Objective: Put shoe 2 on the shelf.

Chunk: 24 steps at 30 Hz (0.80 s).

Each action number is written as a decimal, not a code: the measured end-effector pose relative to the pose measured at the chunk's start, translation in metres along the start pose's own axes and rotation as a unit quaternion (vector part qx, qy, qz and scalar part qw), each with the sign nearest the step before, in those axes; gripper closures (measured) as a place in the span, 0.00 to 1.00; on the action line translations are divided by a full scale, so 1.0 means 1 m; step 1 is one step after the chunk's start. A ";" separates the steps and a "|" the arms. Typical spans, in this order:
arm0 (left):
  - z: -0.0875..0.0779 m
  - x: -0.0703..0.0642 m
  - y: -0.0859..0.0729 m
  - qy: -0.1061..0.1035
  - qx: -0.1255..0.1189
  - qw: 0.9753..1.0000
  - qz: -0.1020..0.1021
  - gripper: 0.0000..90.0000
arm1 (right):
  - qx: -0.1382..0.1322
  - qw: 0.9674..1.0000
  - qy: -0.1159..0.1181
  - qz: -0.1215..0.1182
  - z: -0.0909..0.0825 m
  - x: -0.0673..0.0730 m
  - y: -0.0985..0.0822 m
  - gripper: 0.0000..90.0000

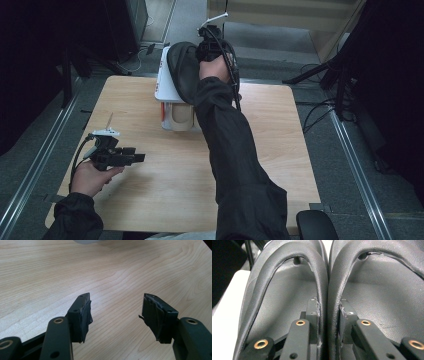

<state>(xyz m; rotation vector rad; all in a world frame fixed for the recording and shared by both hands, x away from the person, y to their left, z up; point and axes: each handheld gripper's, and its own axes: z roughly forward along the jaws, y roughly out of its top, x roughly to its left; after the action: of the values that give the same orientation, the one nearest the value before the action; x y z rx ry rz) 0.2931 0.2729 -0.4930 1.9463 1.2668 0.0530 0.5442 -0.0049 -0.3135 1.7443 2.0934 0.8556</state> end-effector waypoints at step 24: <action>0.001 -0.001 0.001 -0.005 0.000 1.000 0.002 0.45 | -0.041 0.996 0.008 0.085 0.022 0.014 -0.004 0.82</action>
<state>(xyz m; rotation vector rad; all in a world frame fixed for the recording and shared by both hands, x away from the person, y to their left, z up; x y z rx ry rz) 0.2943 0.2716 -0.4928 1.9479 1.2561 0.0452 0.5504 0.0140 -0.3309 1.8979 1.9122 0.9899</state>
